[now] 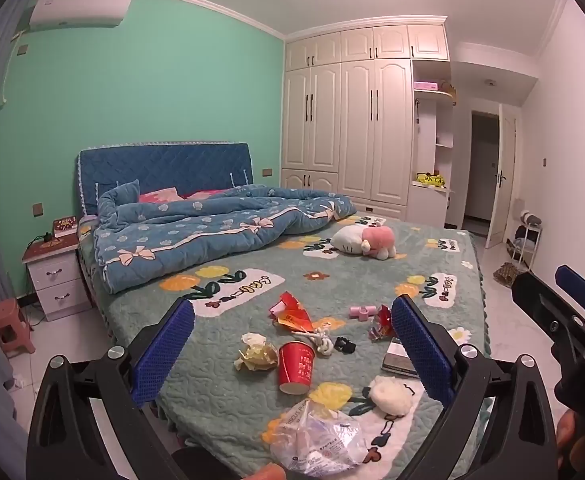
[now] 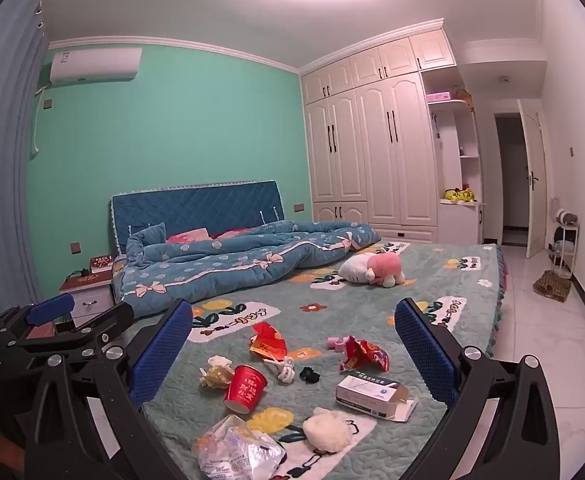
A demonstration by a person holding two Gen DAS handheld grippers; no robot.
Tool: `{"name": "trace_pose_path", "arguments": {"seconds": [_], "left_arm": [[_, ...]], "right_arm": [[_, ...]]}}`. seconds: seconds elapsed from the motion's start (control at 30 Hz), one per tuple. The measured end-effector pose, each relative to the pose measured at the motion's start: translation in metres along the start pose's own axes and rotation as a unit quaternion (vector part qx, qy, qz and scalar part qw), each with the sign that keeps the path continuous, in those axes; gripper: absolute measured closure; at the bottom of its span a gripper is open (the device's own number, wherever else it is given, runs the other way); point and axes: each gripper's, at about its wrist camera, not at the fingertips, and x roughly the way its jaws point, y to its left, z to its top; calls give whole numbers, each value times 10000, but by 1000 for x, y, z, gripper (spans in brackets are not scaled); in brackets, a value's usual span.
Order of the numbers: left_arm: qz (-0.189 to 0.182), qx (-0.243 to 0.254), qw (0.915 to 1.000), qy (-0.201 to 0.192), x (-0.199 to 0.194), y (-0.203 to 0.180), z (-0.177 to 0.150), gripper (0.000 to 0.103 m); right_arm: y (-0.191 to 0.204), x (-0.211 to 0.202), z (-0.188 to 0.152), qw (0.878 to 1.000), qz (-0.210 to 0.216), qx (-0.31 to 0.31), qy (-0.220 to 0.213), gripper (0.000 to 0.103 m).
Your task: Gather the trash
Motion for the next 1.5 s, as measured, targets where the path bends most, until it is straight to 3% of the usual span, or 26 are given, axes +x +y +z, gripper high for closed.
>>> {"name": "trace_pose_path", "arguments": {"seconds": [1.5], "left_arm": [[-88,58,9998,141,6,-5,-14,6]], "right_arm": [[3,6,0,9998,151,-42,116,4]]}}
